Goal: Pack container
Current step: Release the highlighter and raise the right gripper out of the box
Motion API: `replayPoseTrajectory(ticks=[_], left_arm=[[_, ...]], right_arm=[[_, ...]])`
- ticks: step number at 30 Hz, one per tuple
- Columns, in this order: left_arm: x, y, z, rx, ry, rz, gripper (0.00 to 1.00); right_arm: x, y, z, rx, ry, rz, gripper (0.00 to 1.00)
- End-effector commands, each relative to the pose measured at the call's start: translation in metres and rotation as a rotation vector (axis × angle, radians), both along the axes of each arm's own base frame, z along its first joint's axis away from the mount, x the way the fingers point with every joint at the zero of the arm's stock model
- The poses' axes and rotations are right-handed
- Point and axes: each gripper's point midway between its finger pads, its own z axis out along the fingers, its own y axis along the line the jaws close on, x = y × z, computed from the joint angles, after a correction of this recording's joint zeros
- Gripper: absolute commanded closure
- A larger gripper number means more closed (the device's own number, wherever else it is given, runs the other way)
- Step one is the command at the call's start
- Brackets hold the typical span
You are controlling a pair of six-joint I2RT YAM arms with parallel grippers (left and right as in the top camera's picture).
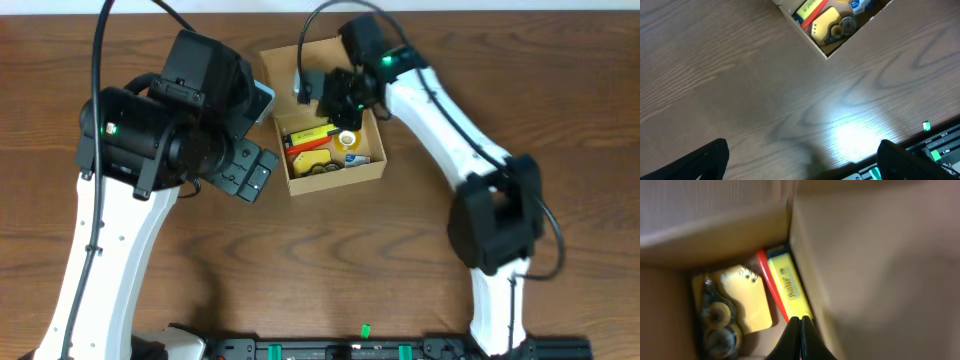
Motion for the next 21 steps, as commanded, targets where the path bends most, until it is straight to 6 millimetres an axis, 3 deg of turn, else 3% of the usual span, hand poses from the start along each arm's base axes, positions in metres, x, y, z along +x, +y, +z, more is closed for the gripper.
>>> replayPoseTrajectory(ticks=[1, 3, 6, 12, 14, 17, 21], left_arm=[[-0.006, 0.004, 0.005, 0.006, -0.004, -0.004, 0.05], [-0.006, 0.004, 0.005, 0.005, -0.003, -0.004, 0.05], [-0.006, 0.004, 0.005, 0.006, -0.004, -0.004, 0.05], [-0.007, 0.004, 0.004, 0.010, 0.003, -0.003, 0.05], [-0.009, 0.006, 0.003, 0.015, 0.012, -0.003, 0.05], [-0.009, 0.005, 0.003, 0.014, 0.011, -0.003, 0.05], [-0.009, 0.005, 0.003, 0.014, 0.011, -0.003, 0.05]], right_arm=[[-0.004, -0.005, 0.060, 0.079, -0.071, -0.043, 0.99], [-0.002, -0.012, 0.075, 0.093, -0.097, -0.060, 0.99], [0.020, -0.037, 0.088, 0.149, -0.070, -0.242, 0.99], [0.060, -0.100, 0.083, 0.222, 0.015, -0.516, 0.99], [0.067, -0.120, 0.069, 0.208, 0.046, -0.570, 0.99], [0.068, -0.143, 0.034, 0.176, 0.171, -0.670, 0.98], [0.036, -0.151, -0.036, 0.048, 0.431, -0.709, 0.98]])
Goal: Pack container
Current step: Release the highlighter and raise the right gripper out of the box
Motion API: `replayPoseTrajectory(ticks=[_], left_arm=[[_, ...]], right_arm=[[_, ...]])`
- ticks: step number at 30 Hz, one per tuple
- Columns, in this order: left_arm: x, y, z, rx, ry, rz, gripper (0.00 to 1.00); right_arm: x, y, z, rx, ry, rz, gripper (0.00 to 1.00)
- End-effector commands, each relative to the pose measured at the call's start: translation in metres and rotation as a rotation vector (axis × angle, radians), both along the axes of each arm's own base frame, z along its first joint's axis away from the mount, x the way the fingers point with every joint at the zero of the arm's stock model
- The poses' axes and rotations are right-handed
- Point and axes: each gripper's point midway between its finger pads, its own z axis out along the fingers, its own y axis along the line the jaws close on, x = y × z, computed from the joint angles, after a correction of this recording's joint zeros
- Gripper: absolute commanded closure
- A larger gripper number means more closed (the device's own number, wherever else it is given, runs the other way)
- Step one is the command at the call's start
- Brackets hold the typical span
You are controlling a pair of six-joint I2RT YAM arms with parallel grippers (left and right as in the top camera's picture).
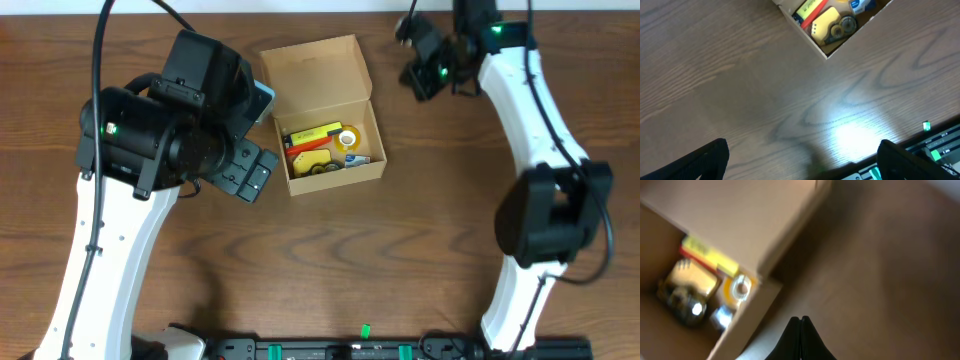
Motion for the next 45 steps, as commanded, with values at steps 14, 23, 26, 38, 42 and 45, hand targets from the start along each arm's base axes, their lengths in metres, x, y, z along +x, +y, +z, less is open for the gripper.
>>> replayPoseTrajectory(ticks=[14, 23, 26, 38, 42, 45], left_arm=[[-0.012, 0.010, 0.002, 0.039, 0.023, 0.003, 0.05], [-0.011, 0.009, 0.003, 0.035, 0.016, 0.003, 0.05], [-0.011, 0.010, 0.002, 0.035, 0.017, 0.003, 0.05], [-0.002, 0.005, 0.006, 0.016, -0.020, 0.002, 0.05], [-0.002, 0.005, 0.006, 0.016, -0.021, 0.002, 0.05], [-0.001, 0.005, 0.007, 0.014, -0.028, 0.002, 0.05]], right_arm=[[-0.063, 0.040, -0.064, 0.066, 0.386, 0.056, 0.99], [-0.070, 0.054, -0.059, 0.119, 0.425, 0.049, 0.98], [-0.071, 0.053, -0.059, 0.118, 0.432, 0.048, 0.98], [-0.076, 0.058, -0.056, 0.136, 0.456, 0.055, 0.98], [-0.080, 0.061, -0.054, 0.152, 0.470, 0.061, 0.98], [-0.082, 0.065, -0.054, 0.152, 0.471, 0.074, 0.99]])
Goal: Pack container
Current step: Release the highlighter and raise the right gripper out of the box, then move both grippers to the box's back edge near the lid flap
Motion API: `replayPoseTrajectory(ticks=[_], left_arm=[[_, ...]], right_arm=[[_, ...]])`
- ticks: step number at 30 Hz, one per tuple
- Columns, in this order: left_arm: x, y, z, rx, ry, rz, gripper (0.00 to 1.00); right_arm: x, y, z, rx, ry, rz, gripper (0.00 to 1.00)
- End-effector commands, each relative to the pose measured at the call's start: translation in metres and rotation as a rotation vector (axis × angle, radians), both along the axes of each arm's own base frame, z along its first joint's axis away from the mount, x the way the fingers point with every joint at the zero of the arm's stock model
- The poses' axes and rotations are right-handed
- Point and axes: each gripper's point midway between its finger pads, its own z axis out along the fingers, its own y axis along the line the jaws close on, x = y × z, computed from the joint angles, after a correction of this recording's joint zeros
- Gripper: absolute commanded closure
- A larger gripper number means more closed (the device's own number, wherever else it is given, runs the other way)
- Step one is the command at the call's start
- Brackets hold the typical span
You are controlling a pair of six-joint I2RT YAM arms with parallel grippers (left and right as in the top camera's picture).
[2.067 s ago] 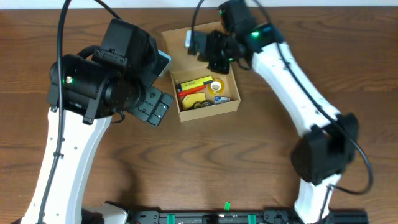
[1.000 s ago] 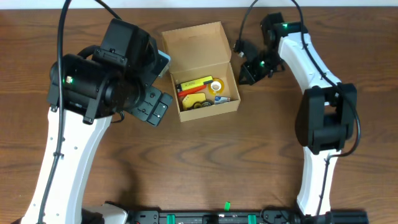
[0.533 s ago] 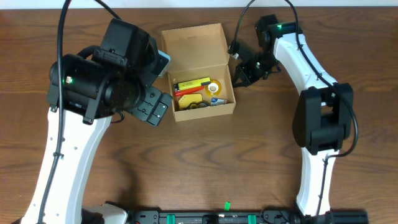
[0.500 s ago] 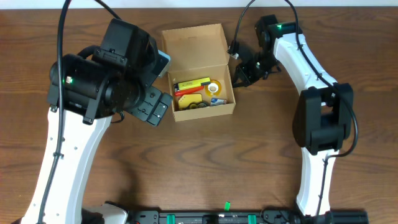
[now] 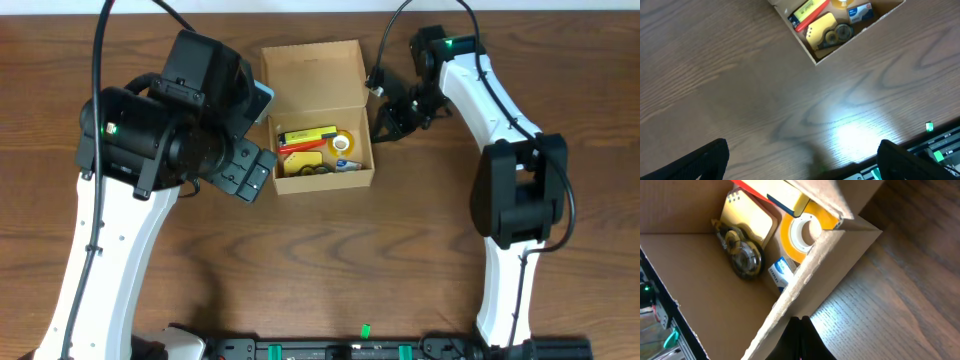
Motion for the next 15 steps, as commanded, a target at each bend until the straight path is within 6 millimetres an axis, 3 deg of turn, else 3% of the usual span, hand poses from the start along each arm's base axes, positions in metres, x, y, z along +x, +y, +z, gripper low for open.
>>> replayPoseTrajectory(ticks=[1, 8, 12, 15], left_arm=[[-0.001, 0.003, 0.007, 0.004, -0.024, -0.001, 0.05], [0.002, -0.002, 0.008, -0.020, -0.036, -0.007, 0.05], [0.012, -0.003, 0.013, -0.033, -0.078, 0.024, 0.05], [0.032, 0.012, 0.022, -0.017, -0.168, 0.200, 0.05]], right_arm=[[-0.006, 0.016, 0.005, 0.045, 0.014, 0.017, 0.98], [-0.005, 0.015, 0.003, 0.017, 0.001, 0.025, 0.99], [0.001, 0.010, 0.020, 0.027, -0.050, 0.010, 0.99], [0.010, 0.002, 0.040, 0.024, -0.128, -0.006, 0.98]])
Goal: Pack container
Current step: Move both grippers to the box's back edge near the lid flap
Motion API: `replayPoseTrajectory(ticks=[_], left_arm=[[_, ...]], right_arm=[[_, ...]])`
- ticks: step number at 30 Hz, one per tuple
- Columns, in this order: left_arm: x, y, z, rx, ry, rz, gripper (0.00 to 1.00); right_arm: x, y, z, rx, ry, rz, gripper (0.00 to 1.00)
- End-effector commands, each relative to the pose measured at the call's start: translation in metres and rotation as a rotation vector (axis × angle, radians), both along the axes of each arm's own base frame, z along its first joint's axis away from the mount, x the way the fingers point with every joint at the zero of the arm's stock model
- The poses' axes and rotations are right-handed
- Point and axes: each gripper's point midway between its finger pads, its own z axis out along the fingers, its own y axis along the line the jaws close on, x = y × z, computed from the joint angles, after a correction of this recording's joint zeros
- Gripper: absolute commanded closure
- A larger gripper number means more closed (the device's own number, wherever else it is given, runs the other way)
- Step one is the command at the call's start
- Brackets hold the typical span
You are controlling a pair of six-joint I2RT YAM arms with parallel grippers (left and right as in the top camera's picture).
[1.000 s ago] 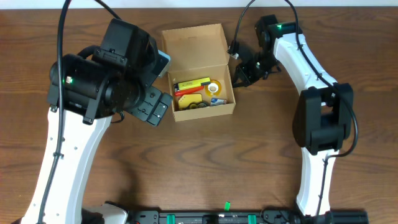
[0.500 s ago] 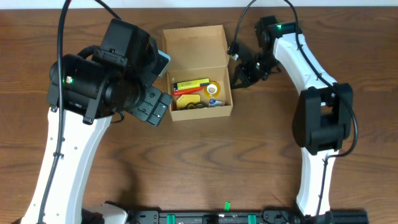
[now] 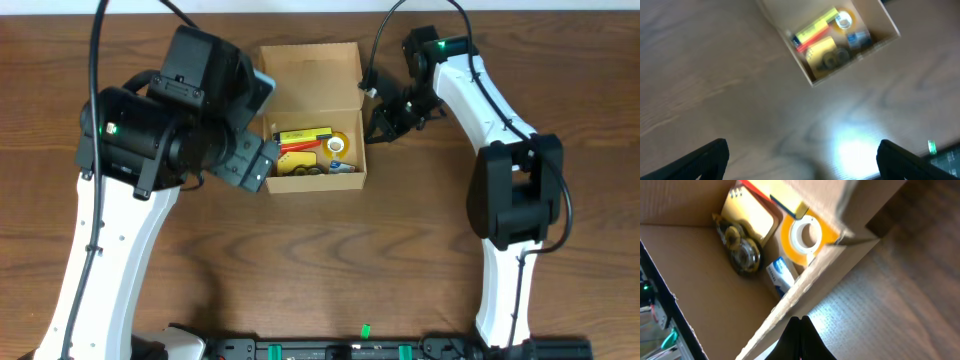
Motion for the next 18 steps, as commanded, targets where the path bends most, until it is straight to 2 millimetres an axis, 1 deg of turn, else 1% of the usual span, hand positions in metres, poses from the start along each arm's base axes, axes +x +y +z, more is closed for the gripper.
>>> replayPoseTrajectory(ticks=[1, 3, 6, 7, 9, 11, 13, 14, 15, 17, 18], left_arm=[[0.020, 0.026, 0.017, 0.008, -0.115, 0.245, 0.05], [0.033, 0.034, 0.025, -0.019, -0.166, 0.314, 0.05], [0.052, 0.043, 0.033, -0.129, -0.203, 0.364, 0.05], [0.058, 0.046, 0.036, -0.170, -0.210, 0.372, 0.02], [0.070, 0.054, 0.038, -0.256, -0.209, 0.392, 0.00], [0.081, 0.065, 0.034, -0.321, -0.190, 0.403, 0.00], [0.090, 0.070, 0.026, -0.379, -0.150, 0.380, 0.00], [0.097, 0.073, 0.018, -0.410, -0.119, 0.380, 0.00], [0.105, 0.075, 0.007, -0.437, -0.083, 0.385, 0.07], [0.123, 0.075, -0.013, -0.474, -0.029, 0.385, 0.15], [0.134, 0.073, -0.024, -0.487, -0.008, 0.380, 0.22]], right_arm=[[0.012, -0.011, 0.043, 0.007, -0.125, -0.034, 0.98], [0.020, -0.018, 0.055, -0.020, -0.178, -0.062, 0.98], [0.028, -0.026, 0.072, -0.036, -0.246, -0.094, 0.98], [0.030, -0.028, 0.078, -0.032, -0.263, -0.101, 0.99], [0.034, -0.031, 0.083, -0.028, -0.289, -0.111, 0.99], [0.040, -0.035, 0.085, -0.025, -0.300, -0.136, 0.99], [0.047, -0.039, 0.086, -0.020, -0.314, -0.163, 0.99], [0.052, -0.041, 0.088, -0.017, -0.328, -0.174, 0.98], [0.058, -0.044, 0.090, -0.013, -0.346, -0.189, 0.99], [0.066, -0.048, 0.093, -0.007, -0.375, -0.207, 0.99], [0.072, -0.051, 0.095, -0.003, -0.400, -0.214, 0.98]])
